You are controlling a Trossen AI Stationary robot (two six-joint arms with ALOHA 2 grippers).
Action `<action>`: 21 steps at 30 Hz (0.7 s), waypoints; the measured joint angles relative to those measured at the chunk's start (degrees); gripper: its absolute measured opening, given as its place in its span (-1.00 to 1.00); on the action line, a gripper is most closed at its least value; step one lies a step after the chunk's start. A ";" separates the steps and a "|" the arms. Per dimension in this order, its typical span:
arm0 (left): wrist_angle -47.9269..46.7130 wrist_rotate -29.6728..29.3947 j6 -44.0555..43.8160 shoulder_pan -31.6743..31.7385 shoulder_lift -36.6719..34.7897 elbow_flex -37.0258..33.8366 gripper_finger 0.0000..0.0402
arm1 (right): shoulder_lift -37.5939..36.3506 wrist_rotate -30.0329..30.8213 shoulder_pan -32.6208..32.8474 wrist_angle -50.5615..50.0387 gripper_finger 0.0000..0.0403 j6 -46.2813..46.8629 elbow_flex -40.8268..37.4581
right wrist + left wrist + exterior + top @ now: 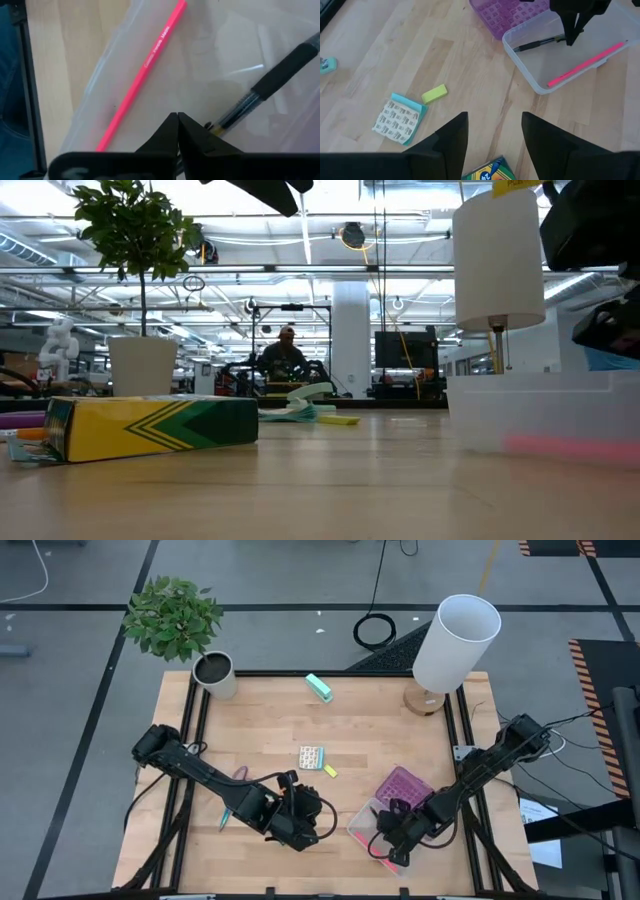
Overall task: Pack school essentials
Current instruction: Adjust the violet supply box
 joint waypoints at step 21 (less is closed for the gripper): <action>2.51 -0.01 1.81 0.00 0.01 0.04 -0.07 | -0.02 0.53 -0.70 -7.65 -1.00 1.49 0.13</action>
